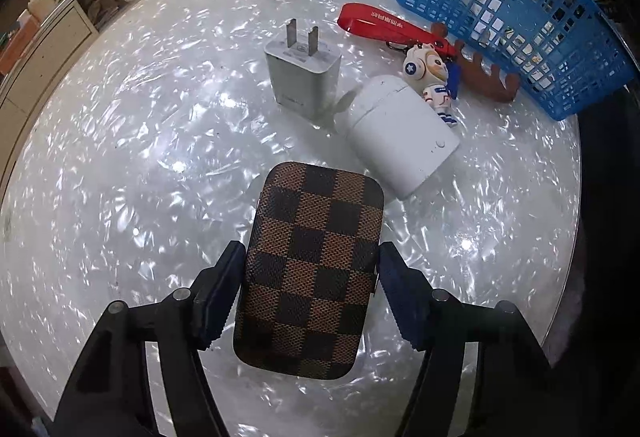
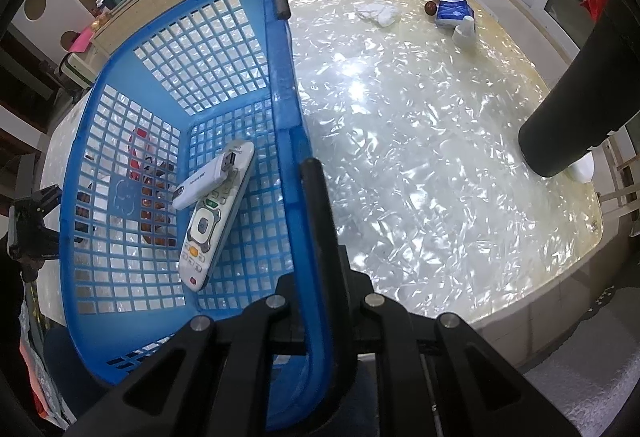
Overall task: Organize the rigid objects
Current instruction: 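Move the left gripper to the brown checkered case and grasp it, then lift the brown checkered case with the left gripper and carry it over the basket, then open the left gripper to drop the case into the basket, then move the left gripper to the white earbud case and grasp it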
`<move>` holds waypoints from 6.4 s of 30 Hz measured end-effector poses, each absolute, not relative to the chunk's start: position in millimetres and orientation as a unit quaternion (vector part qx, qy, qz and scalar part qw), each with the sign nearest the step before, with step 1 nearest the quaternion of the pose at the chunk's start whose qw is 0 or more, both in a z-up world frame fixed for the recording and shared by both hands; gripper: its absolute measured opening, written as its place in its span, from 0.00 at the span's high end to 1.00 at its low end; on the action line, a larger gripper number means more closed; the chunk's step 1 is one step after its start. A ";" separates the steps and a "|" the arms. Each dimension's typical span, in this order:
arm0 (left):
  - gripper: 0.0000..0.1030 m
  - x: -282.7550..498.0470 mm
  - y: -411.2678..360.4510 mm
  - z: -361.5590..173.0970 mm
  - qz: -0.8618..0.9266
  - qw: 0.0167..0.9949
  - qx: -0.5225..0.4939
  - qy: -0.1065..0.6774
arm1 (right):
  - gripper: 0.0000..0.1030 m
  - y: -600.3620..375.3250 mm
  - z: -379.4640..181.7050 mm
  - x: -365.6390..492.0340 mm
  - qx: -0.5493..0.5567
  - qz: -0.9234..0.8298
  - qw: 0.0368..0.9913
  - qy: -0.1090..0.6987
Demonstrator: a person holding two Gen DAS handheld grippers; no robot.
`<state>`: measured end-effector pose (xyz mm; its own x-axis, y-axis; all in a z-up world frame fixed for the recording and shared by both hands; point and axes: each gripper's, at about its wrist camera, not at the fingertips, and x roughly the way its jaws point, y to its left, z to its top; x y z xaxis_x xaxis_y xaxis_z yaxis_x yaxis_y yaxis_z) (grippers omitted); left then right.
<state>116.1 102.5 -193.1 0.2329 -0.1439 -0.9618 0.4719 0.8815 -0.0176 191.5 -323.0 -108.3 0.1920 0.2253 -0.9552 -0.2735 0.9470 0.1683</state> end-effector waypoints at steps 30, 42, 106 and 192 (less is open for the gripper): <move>0.31 82.4 -40.2 -8.2 -0.287 0.833 0.183 0.436 | 0.92 -327.7 -105.9 193.0 -0.016 0.195 0.779 0.596; 0.31 113.5 -121.0 -1.7 -0.336 0.824 0.200 0.410 | 0.93 -330.9 -107.5 196.1 -0.007 0.207 0.779 0.592; 0.00 174.9 -210.5 -102.6 -0.345 0.708 0.338 0.515 | 0.92 -336.0 -107.7 193.8 0.017 0.225 0.782 0.581; 0.33 180.2 52.6 -193.6 -0.009 0.767 -0.057 0.638 | 0.92 -329.9 -115.4 198.8 0.016 0.218 0.778 0.590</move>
